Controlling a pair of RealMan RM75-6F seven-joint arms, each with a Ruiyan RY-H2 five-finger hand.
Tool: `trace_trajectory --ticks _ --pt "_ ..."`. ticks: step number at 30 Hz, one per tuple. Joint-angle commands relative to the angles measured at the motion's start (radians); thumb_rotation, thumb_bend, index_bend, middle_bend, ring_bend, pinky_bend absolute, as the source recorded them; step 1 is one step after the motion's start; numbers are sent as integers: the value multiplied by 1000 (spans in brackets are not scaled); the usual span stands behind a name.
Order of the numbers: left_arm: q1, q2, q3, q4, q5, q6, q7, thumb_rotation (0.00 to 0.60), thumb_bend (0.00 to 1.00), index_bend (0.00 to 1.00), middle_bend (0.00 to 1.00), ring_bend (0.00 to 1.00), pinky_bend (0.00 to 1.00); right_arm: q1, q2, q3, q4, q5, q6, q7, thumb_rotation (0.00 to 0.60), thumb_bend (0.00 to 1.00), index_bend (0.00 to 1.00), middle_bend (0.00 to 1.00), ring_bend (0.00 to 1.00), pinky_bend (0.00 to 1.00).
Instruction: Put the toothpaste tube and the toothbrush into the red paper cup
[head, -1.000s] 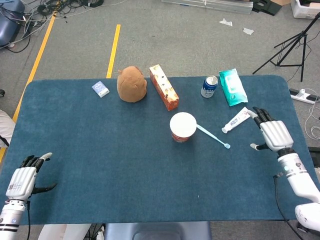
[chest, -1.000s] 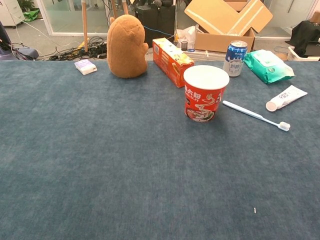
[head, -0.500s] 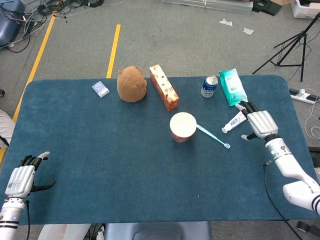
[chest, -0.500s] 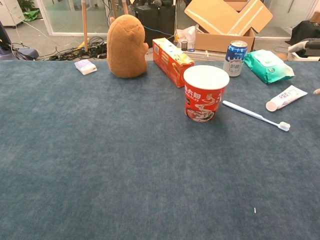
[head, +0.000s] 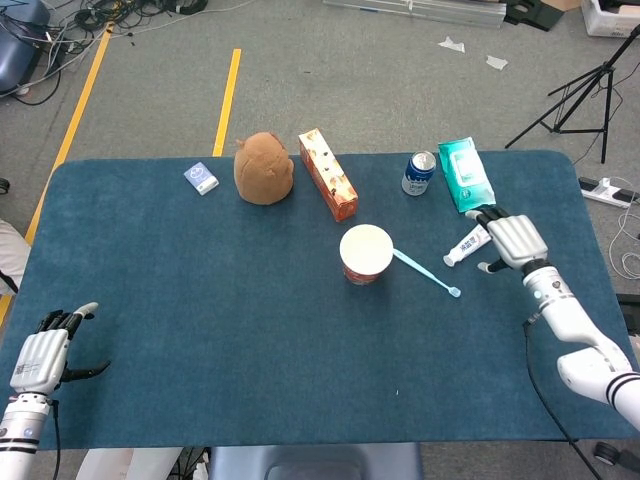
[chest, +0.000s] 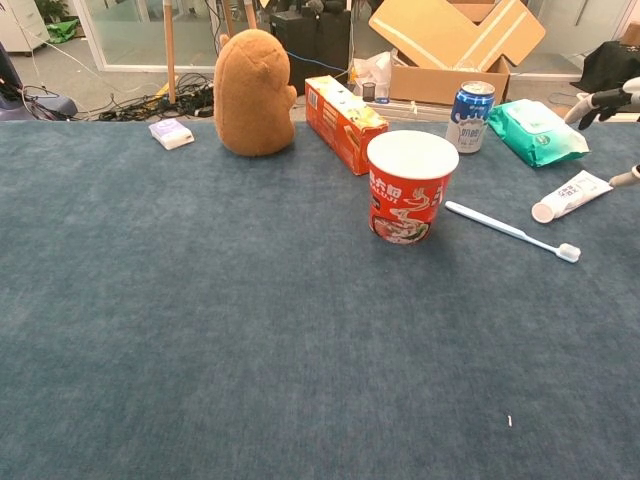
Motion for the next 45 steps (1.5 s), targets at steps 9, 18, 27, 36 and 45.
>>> trace_trajectory --ticks 9,18,27,36,45 --pt "0 -9 -5 8 -22 -10 2 600 26 160 281 217 125 70 -51 -14 93 12 -98 14 600 0 124 0 0 369" --pt "-1 -17 -11 19 -36 -16 -4 600 26 160 281 217 125 119 -96 -35 173 -14 -141 63 600 0 275 0 0 334" --pt "-3 -21 -14 33 -42 -25 -19 600 26 160 281 217 125 144 -146 -57 243 -29 -173 100 600 23 316 0 0 334" --pt "-4 -20 -15 40 -43 -30 -26 600 27 162 281 217 125 166 -192 -86 305 -52 -202 134 600 91 319 0 0 334" --pt "-5 -17 -17 37 -45 -30 -23 600 27 162 281 217 125 176 -203 -124 350 -89 -201 156 600 129 327 0 0 334"
